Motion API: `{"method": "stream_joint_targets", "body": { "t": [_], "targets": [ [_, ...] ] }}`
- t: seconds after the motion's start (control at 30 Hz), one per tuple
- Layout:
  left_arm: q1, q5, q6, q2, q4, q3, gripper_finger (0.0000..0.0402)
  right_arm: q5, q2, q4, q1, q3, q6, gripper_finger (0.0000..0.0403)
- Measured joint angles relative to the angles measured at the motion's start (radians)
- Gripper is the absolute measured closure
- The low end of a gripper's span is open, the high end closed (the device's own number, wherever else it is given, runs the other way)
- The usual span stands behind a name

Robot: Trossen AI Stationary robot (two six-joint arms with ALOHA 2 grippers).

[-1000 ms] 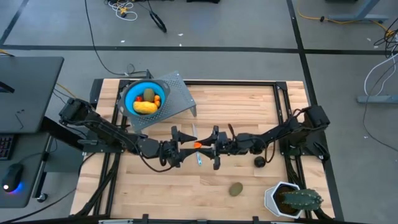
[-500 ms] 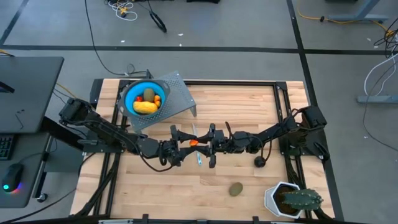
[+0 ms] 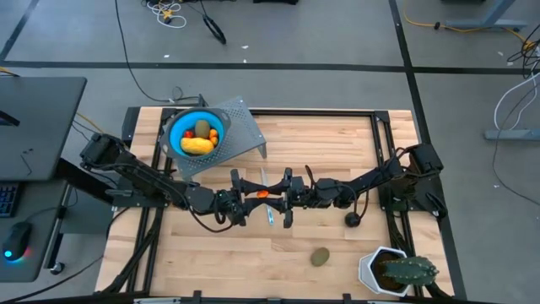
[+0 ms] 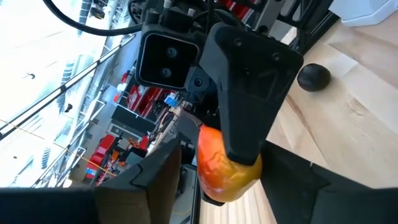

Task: Pick & Place Fruit
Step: Put the orange peach into the blue strainer bowl on the shelf

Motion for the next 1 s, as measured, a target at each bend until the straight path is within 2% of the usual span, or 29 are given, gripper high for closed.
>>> {"method": "stream_joint_targets", "body": {
  "t": [0.33,0.7,1.0],
  "targets": [
    [0.000,0.007,-0.005,0.000,-0.003,0.000,0.0216,-0.001,0.000,0.001,-0.001,0.000,-0.002,0.0276],
    [0.000,0.045,-0.022,0.000,-0.022,0.000,0.0264,-0.003,-0.001,-0.021,-0.007,0.000,-0.008,0.0276],
    [0.000,0.055,-0.113,0.000,-0.036,-0.001,0.0260,0.001,-0.002,-0.051,-0.007,0.000,-0.023,0.0237]
  ]
}}
